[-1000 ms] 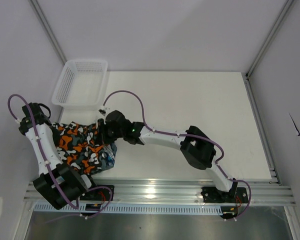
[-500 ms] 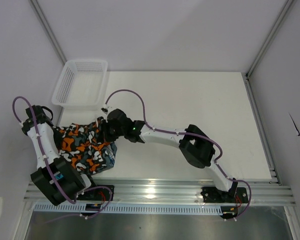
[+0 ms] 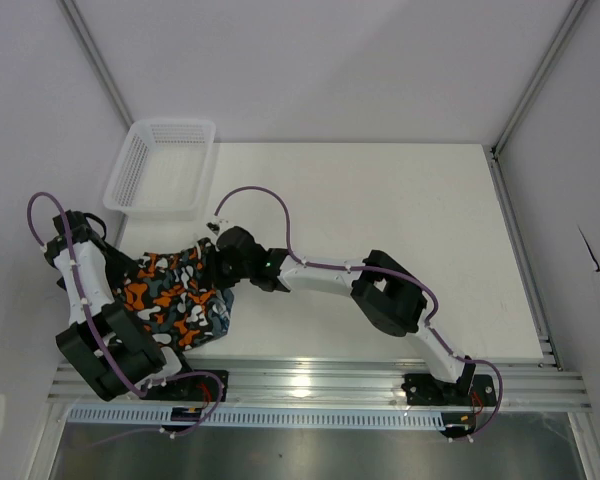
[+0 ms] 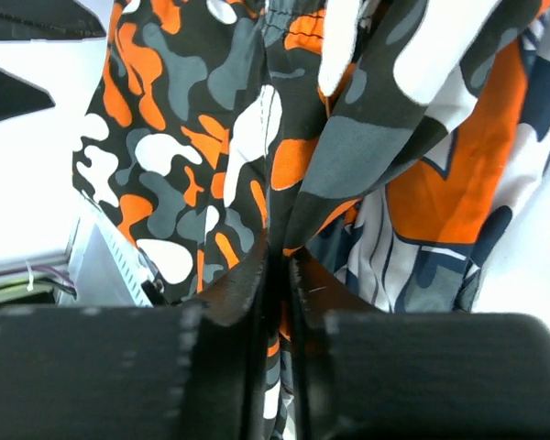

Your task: Fold and stack the shorts

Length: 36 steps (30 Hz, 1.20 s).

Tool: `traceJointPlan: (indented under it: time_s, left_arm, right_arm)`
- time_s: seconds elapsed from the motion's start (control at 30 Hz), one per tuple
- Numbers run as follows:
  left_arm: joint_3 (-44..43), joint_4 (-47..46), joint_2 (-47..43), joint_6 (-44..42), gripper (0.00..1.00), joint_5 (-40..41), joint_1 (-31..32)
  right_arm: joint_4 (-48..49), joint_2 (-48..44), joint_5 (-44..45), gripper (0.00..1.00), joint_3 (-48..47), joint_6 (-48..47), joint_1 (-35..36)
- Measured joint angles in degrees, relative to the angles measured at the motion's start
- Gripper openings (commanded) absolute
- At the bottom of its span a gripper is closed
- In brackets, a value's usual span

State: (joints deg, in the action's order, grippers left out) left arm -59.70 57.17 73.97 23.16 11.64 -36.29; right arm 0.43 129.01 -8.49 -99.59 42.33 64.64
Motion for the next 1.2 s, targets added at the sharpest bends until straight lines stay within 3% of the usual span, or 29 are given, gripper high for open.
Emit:
traceJointPlan:
  time_s: [0.03,0.07,0.33,0.4,0.6,1.0,1.2]
  left_arm:
    - [-0.1,0.3,0.2,0.1,0.93,0.0,0.0]
    - [-0.4,0.8,0.3,0.2,0.94,0.0,0.0]
    - [-4.5,1.9,-8.0,0.1,0.99,-5.2,0.5]
    - [-4.5,1.9,-10.4,0.0,0.99,-6.9,1.0]
    - [-1.2,0.0,-17.5,-0.3,0.99,-16.0,2.0]
    - [9.2,-9.8,-21.6,1.4,0.99,-32.9,3.0]
    - [14.1,-17.3,-19.8,4.3,0.99,-37.5,3.0]
  right_arm:
    - [0.3,0.0,0.3,0.23,0.3,0.1,0.0]
    - [0.4,0.0,0.5,0.25,0.4,0.4,0.0]
    - [1.0,0.0,2.2,0.34,3.3,1.5,-1.1]
    - [0.7,0.0,2.1,0.42,3.9,1.9,-1.9]
    - [-0.2,0.9,1.2,0.78,4.1,2.5,-5.1]
    - [-1.8,-5.4,0.7,0.72,6.7,0.7,-7.2]
    - [5.1,-9.7,-2.2,0.69,9.6,1.0,-6.3]
